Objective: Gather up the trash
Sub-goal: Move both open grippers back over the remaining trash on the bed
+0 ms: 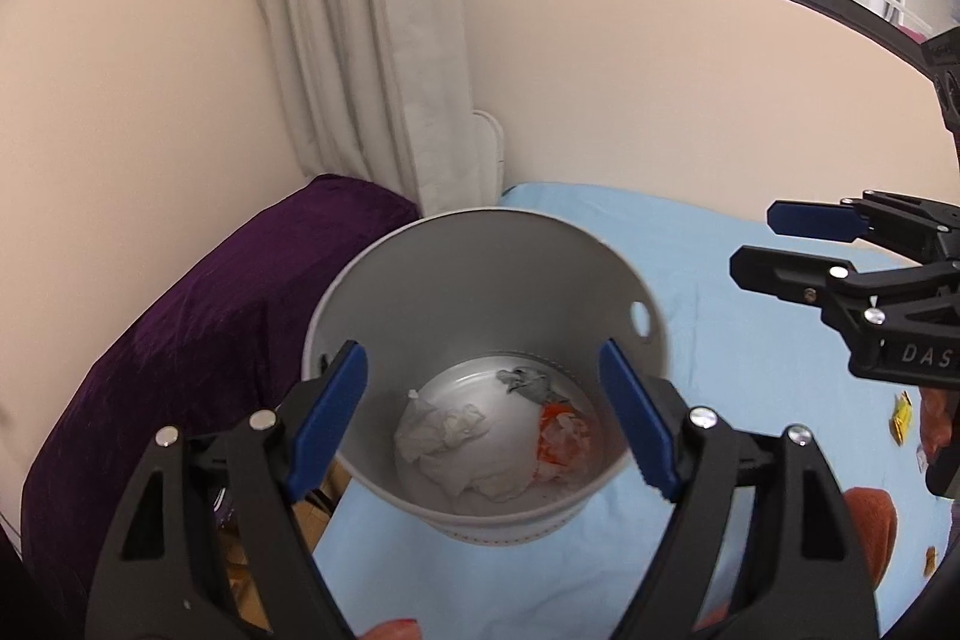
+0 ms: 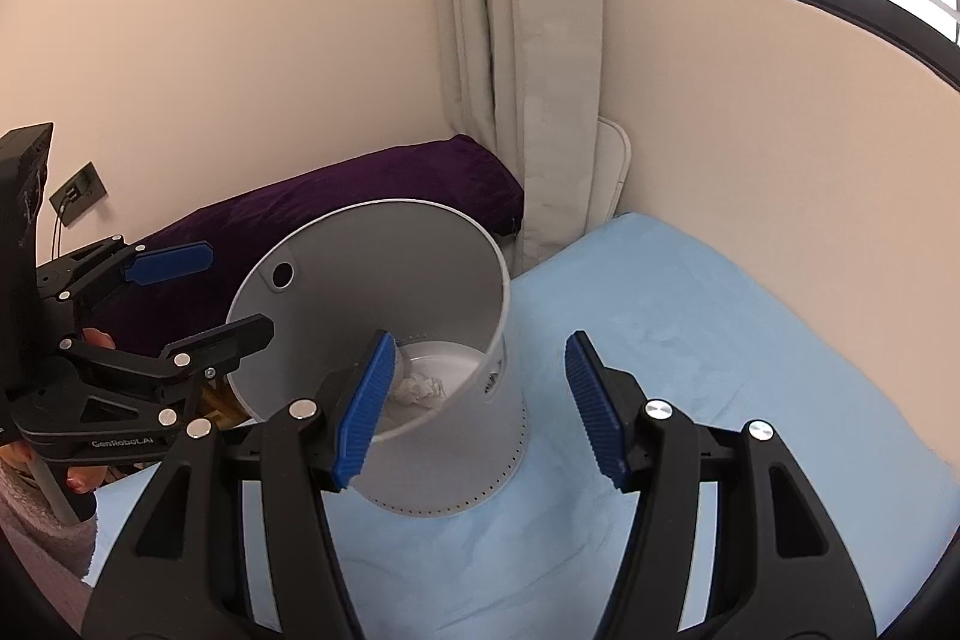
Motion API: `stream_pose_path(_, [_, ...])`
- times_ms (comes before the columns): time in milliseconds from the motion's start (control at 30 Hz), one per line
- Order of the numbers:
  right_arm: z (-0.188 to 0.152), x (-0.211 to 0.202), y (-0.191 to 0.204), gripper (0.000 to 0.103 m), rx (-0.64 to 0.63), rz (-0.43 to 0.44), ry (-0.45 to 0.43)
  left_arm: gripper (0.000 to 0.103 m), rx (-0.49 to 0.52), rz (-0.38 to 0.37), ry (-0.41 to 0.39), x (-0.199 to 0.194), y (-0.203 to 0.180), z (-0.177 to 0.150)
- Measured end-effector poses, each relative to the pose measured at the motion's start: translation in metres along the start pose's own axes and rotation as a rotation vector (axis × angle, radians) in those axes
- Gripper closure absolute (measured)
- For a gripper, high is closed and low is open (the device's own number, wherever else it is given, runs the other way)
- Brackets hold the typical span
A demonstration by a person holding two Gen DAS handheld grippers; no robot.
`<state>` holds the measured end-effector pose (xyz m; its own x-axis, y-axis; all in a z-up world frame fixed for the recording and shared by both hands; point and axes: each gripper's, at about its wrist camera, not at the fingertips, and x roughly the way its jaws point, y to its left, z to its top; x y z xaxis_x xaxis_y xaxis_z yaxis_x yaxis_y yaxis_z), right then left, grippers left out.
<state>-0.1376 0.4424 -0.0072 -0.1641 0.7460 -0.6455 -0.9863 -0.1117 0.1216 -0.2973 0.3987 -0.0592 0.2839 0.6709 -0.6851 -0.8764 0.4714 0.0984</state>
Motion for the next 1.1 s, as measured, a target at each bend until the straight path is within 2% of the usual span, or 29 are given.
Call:
stream_pose_path(200, [-0.04, -0.048, -0.032, 0.046, 0.09, -0.12, -0.046, 0.024, 0.11, -0.112, -0.036, -0.006, -0.054, 0.001])
stream_pose_path(500, [-0.142, -0.17, -0.096, 0.046, 0.34, -0.437, -0.158, 0.024, 0.341, -0.356, -0.111, -0.024, -0.182, -0.008])
stream_pose_path(800, [-0.267, -0.286, -0.116, 0.042, 0.562, -0.834, -0.189, 0.024, 0.587, -0.655, -0.172, -0.068, -0.324, -0.05])
stream_pose_path(1033, [-0.386, -0.361, -0.12, 0.04, 0.796, -1.123, -0.166, 0.024, 0.745, -0.861, -0.143, -0.096, -0.428, -0.099])
stream_pose_path(1100, [-0.417, -0.374, -0.123, 0.04, 0.868, -1.166, -0.162, 0.024, 0.783, -0.892, -0.139, -0.101, -0.449, -0.111])
